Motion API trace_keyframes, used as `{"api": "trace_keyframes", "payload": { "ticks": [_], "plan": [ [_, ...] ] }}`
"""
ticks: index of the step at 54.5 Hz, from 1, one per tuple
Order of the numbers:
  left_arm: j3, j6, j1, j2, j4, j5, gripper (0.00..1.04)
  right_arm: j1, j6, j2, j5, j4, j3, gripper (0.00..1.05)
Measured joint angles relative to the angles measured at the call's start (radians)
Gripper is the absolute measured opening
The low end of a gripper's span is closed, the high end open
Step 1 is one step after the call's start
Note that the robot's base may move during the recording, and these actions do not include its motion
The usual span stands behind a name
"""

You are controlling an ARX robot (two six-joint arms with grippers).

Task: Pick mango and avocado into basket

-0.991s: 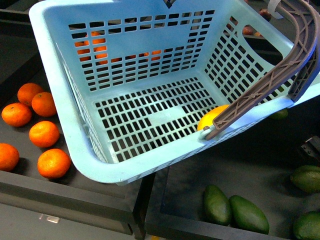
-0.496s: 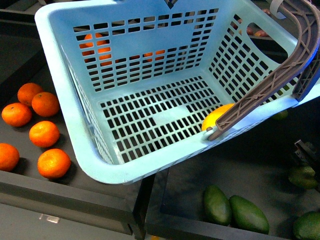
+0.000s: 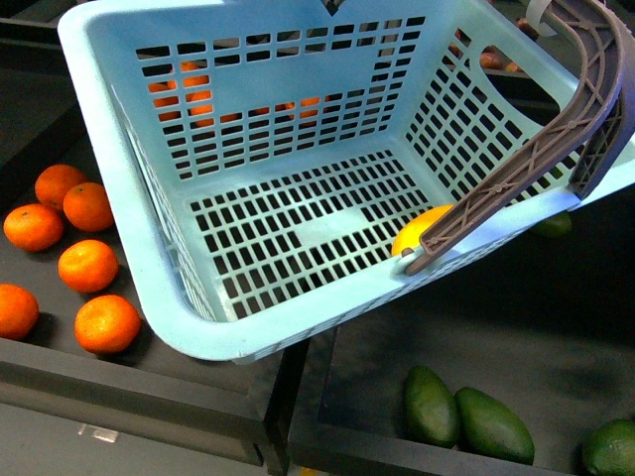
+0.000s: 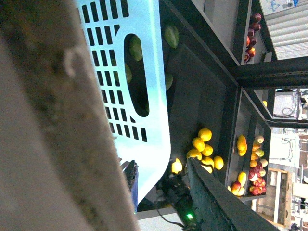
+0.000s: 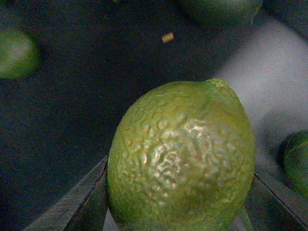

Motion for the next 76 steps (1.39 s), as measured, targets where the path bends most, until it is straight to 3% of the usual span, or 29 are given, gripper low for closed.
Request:
{"api": "trace_keyframes", "payload": {
  "ticks": [8, 15, 29, 43, 55, 58, 67, 76],
  "plan": [
    [0.000, 0.000, 0.000, 0.000, 0.000, 0.001, 0.33, -0.028, -0.050, -0.205, -0.063, -0.029, -0.070, 0.68],
    [0.000, 0.000, -0.001, 0.000, 0.000, 0.001, 0.33, 0.016, -0.047, -0.409, -0.111, -0.053, -0.128, 0.68],
    [0.000, 0.000, 0.000, 0.000, 0.000, 0.002, 0.33, 0.238, 0.092, -0.686, -0.083, -0.044, -0.152, 0.68],
    [0.000, 0.001, 0.000, 0.000, 0.000, -0.002, 0.33, 0.454, 0.205, -0.637, 0.035, -0.042, -0.093, 0.68],
    [0.000, 0.000, 0.000, 0.000, 0.000, 0.003, 0.33, 0.578, 0.240, -0.550, 0.093, -0.047, -0.010, 0.68],
    [0.000, 0.000, 0.000, 0.000, 0.000, 0.002, 0.33, 0.591, 0.239, -0.534, 0.097, -0.050, 0.003, 0.68],
    [0.000, 0.000, 0.000, 0.000, 0.000, 0.002, 0.33, 0.589, 0.245, -0.520, 0.116, -0.069, 0.009, 0.98],
    [0.000, 0.005, 0.000, 0.000, 0.000, 0.000, 0.33, 0.511, 0.223, -0.615, 0.129, -0.098, -0.057, 0.97]
  ]
}}
